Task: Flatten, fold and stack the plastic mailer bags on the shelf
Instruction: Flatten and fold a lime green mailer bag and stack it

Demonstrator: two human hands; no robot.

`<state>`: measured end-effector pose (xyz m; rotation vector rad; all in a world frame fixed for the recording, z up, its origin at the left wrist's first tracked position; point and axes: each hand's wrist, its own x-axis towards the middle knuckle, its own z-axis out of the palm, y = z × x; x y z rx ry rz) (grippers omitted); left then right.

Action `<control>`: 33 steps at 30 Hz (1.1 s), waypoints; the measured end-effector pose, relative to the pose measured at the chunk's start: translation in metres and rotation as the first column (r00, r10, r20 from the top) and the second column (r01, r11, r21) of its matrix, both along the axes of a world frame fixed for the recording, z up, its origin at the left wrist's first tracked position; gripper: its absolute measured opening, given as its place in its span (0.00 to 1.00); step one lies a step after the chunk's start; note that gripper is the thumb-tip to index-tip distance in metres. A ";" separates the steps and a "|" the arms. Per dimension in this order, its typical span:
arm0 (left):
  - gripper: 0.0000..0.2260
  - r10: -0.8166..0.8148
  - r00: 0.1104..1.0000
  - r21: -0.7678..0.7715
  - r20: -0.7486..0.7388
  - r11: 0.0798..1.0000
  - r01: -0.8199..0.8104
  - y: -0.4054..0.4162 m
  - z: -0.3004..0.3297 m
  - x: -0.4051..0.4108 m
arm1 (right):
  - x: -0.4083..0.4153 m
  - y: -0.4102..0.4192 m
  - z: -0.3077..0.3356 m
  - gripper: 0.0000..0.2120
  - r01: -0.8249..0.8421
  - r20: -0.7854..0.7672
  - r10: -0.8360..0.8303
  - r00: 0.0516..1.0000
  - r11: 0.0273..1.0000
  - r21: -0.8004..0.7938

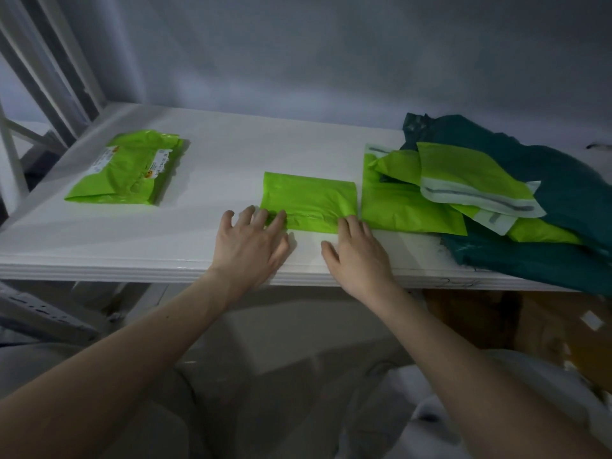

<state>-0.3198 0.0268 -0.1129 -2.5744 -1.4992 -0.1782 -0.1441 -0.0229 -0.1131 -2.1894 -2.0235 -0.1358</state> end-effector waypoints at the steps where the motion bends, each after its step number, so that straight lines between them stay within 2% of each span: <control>1: 0.24 -0.002 1.000 0.007 0.004 1.000 0.002 0.000 -0.001 0.000 | 0.003 -0.001 0.000 0.24 0.020 0.012 -0.020 1.000 1.000 0.007; 4: 0.23 -0.006 1.000 0.008 0.021 1.000 0.006 0.001 -0.002 0.001 | 0.009 -0.004 0.000 0.26 0.032 0.041 -0.033 0.999 0.999 0.013; 10: 0.24 0.002 0.999 -0.029 0.045 1.000 0.000 0.003 -0.003 0.004 | 0.008 -0.005 0.002 0.19 0.072 0.061 -0.075 0.995 0.996 0.047; 14: 0.25 -0.021 0.995 -0.057 0.097 0.998 0.027 0.012 -0.004 0.002 | 0.014 0.006 0.014 0.22 0.022 -0.075 -0.014 0.997 0.994 0.105; 18: 0.33 0.011 0.994 -0.091 0.113 0.996 -0.001 0.022 -0.002 0.001 | 0.019 0.023 0.029 0.14 -0.006 -0.159 0.021 0.987 0.995 0.097; 19: 0.34 0.022 0.993 -0.099 0.118 0.995 -0.011 0.023 -0.002 0.002 | 0.018 0.026 0.031 0.15 0.001 -0.173 0.011 0.985 0.997 0.071; 21: 0.32 0.038 0.993 -0.121 0.108 0.992 -0.025 0.027 -0.002 0.003 | 0.013 0.032 0.032 0.21 0.039 -0.219 -0.039 0.975 0.999 -0.007; 23: 0.24 0.054 0.993 -0.157 0.108 0.987 -0.036 0.033 -0.002 0.002 | 0.005 0.038 0.030 0.25 0.073 -0.268 -0.095 0.959 0.993 -0.090; 25: 0.22 0.083 0.989 -0.183 0.124 0.981 -0.059 0.039 0.003 0.000 | -0.006 0.044 0.028 0.28 0.091 -0.323 -0.125 0.938 0.989 -0.121; 30: 0.23 0.222 0.961 -0.158 0.167 0.968 -0.197 0.047 0.011 -0.001 | -0.031 0.055 0.024 0.33 0.128 -0.540 -0.150 0.828 0.989 -0.080; 33: 0.19 0.225 0.939 -0.194 0.259 0.965 -0.178 0.048 0.011 -0.003 | -0.043 0.060 0.021 0.32 0.172 -0.611 -0.152 0.777 0.985 -0.026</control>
